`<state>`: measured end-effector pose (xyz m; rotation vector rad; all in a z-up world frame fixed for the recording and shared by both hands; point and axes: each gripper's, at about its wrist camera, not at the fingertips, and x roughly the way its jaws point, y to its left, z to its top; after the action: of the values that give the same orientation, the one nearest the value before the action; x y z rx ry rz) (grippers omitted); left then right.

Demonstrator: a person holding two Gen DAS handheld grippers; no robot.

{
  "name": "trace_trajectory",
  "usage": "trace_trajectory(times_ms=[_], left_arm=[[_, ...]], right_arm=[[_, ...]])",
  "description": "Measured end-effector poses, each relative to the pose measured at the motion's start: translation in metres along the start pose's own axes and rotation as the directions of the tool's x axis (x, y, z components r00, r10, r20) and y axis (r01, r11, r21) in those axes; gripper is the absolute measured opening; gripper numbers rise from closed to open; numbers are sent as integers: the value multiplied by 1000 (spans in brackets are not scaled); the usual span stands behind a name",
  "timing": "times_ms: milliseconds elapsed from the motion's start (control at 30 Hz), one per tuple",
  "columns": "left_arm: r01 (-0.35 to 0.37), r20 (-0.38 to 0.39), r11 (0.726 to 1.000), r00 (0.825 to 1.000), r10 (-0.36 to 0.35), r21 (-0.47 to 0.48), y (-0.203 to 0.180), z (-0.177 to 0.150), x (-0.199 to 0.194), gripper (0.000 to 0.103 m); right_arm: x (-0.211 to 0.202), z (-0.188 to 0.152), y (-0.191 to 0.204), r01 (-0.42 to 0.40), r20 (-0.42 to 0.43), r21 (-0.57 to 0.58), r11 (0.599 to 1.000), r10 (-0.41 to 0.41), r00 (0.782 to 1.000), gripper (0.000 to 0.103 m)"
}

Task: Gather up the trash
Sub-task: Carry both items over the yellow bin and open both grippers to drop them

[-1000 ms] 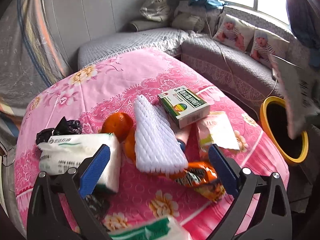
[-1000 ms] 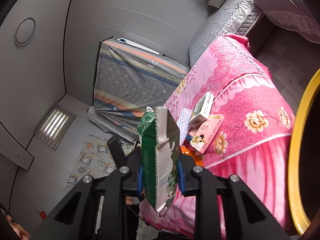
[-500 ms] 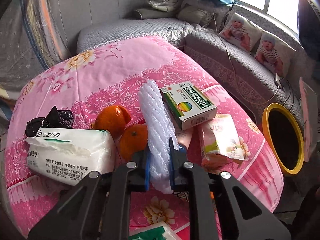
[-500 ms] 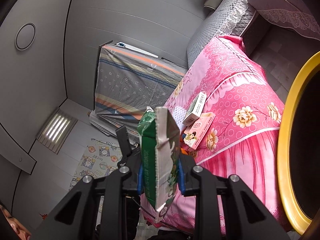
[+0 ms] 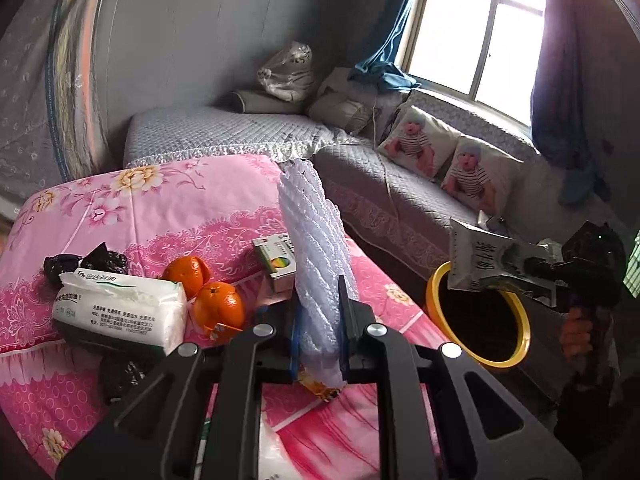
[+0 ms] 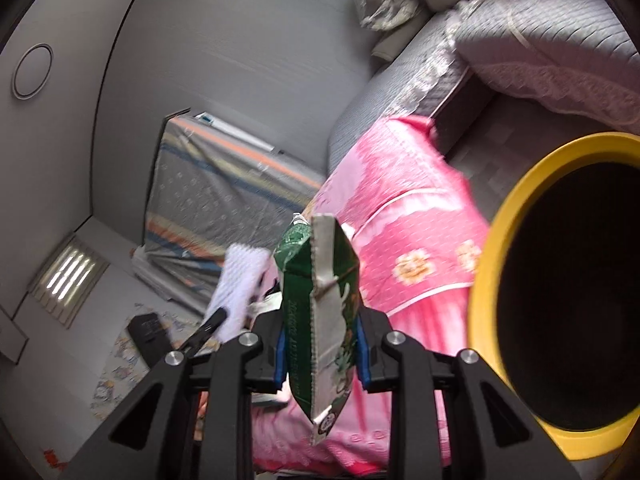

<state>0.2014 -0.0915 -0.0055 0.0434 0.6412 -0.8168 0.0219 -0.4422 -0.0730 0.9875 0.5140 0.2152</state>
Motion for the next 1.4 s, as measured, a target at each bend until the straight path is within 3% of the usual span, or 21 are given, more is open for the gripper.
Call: trace_trajectory(times_ms=[133, 300, 467, 767, 967, 1100, 1400], left_arm=[[71, -5, 997, 997, -71, 21, -26, 0, 6, 13], [134, -43, 989, 990, -132, 59, -58, 2, 30, 13], [180, -99, 978, 981, -169, 108, -92, 2, 63, 13], [292, -200, 944, 945, -260, 152, -156, 5, 133, 13], [340, -255, 924, 922, -291, 175, -200, 5, 179, 13], [360, -287, 916, 909, -302, 176, -223, 3, 204, 13], [367, -350, 904, 894, -279, 218, -264, -25, 238, 18]], right_arm=[[-25, 3, -15, 119, 88, 3, 993, -118, 989, 24], [-49, 2, -39, 283, 181, 16, 959, -282, 942, 24], [-58, -3, -62, 397, 212, 32, 917, -394, 894, 24], [-58, -18, -77, 558, 230, -32, 829, -537, 811, 24], [-61, -18, -91, 572, 223, -21, 820, -554, 802, 27], [-70, -19, -98, 597, 249, 3, 802, -579, 776, 47], [-135, -20, -102, 584, 384, 121, 803, -580, 718, 56]])
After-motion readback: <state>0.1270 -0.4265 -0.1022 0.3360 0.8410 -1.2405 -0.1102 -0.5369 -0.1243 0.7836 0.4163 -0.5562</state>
